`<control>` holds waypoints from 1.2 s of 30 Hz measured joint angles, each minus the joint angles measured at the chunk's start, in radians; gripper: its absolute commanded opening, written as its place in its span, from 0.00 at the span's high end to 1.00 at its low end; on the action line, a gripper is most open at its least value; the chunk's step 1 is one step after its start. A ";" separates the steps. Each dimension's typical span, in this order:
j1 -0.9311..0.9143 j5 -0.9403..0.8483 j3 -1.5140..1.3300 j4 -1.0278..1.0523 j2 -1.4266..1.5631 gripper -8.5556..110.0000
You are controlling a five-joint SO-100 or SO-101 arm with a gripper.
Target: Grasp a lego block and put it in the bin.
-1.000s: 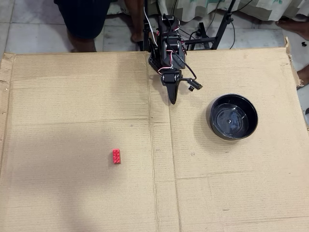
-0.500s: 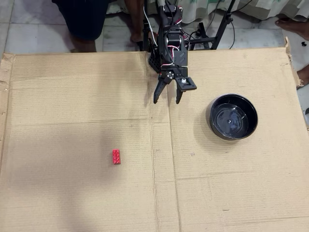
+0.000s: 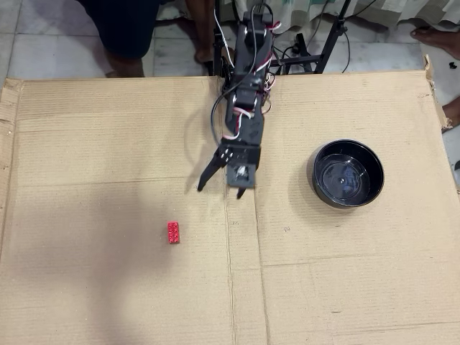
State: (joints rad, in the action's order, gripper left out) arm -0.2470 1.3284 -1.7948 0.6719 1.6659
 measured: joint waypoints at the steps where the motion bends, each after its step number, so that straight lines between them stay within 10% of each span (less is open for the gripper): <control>1: -0.018 0.000 0.054 0.000 -0.063 0.62; 14: -0.215 0.000 0.456 -0.002 -0.569 0.62; 36: -0.209 0.000 0.402 -0.002 -0.607 0.63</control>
State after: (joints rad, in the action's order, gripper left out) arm -0.4556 1.3284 -1.3929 0.6703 1.0584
